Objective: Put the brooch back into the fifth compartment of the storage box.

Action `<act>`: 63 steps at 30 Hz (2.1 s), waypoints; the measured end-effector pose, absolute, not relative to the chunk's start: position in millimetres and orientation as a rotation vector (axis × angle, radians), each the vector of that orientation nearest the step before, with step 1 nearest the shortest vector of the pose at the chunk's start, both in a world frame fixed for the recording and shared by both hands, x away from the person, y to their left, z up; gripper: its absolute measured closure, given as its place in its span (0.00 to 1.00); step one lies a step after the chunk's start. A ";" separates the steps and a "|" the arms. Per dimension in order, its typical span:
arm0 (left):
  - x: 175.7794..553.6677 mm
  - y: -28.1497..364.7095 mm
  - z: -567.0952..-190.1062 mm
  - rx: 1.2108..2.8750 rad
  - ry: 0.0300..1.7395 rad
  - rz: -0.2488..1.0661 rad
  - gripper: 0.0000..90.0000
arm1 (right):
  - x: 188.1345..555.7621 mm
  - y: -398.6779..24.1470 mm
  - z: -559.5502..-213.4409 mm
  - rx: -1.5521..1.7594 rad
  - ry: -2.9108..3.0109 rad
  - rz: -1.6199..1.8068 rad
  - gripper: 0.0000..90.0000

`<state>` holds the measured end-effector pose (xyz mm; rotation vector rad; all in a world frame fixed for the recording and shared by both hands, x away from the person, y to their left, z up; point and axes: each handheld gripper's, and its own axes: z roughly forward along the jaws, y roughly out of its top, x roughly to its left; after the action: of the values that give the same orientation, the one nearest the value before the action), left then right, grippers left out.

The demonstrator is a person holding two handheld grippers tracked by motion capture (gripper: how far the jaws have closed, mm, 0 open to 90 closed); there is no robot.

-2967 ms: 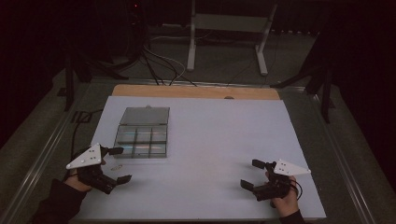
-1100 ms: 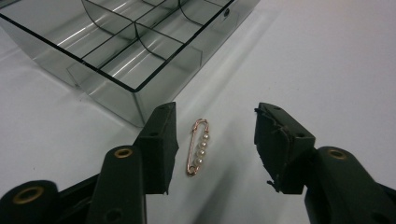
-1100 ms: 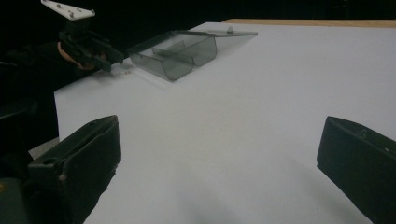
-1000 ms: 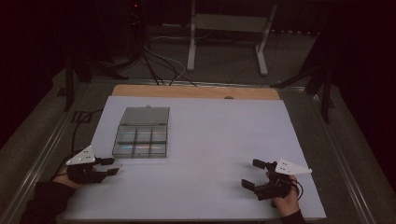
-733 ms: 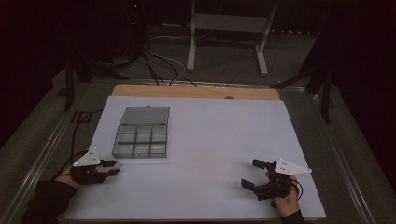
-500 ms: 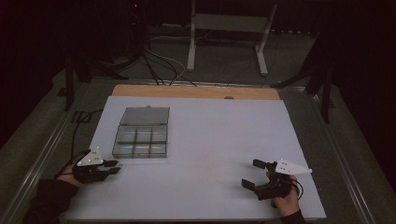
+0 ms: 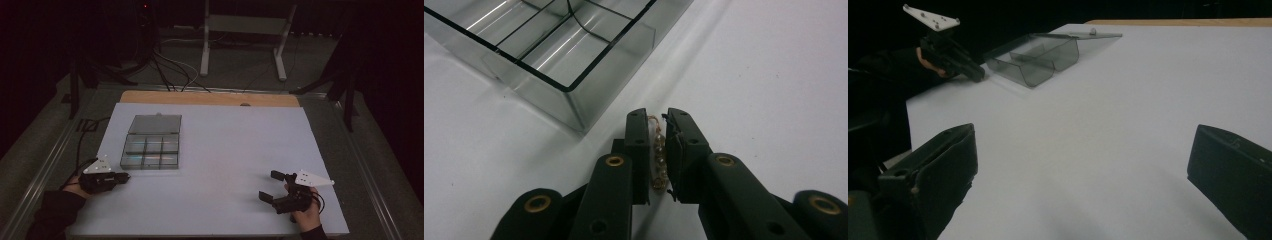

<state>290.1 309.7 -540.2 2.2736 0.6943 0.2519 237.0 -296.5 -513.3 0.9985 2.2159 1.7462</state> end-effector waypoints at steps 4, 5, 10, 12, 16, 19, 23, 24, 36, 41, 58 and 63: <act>291.1 310.4 -540.7 2.264 0.703 0.241 0.97 | 237.3 -296.7 -513.3 1.002 2.216 1.750 0.00; 291.1 310.3 -540.5 2.268 0.701 0.241 0.97 | 237.1 -296.5 -513.3 1.002 2.218 1.750 0.00; 291.4 310.3 -540.0 2.268 0.700 0.242 0.98 | 237.2 -296.4 -513.4 1.001 2.218 1.749 0.00; 291.5 310.5 -539.7 2.268 0.700 0.241 0.98 | 236.8 -296.4 -513.3 0.997 2.219 1.746 0.00; 290.7 311.4 -538.7 2.271 0.706 0.242 0.98 | 237.0 -296.7 -513.2 1.001 2.218 1.749 0.00; 289.7 311.1 -537.0 2.262 0.700 0.236 0.98 | 237.4 -296.8 -513.4 0.999 2.219 1.747 0.00; 288.2 309.7 -533.1 2.250 0.701 0.230 0.98 | 236.6 -296.5 -513.1 0.998 2.220 1.746 0.00; 288.0 309.9 -532.1 2.240 0.705 0.226 0.98 | 236.9 -296.6 -513.1 0.999 2.220 1.747 0.00; 285.0 301.1 -520.1 2.222 0.703 0.199 0.98 | 237.1 -296.8 -513.3 1.002 2.213 1.744 0.00; 284.6 296.8 -516.9 2.225 0.690 0.192 0.98 | 236.9 -298.0 -512.9 1.004 2.205 1.738 0.00; 285.0 284.9 -509.7 2.213 0.679 0.148 0.98 | 236.7 -297.3 -512.5 1.002 2.213 1.735 0.00; 285.0 281.3 -505.7 2.204 0.695 0.131 0.98 | 236.5 -297.4 -512.4 0.997 2.218 1.731 0.00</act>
<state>285.0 281.3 -505.7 2.2039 0.6952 0.1312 236.5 -297.4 -512.4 0.9970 2.2175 1.7306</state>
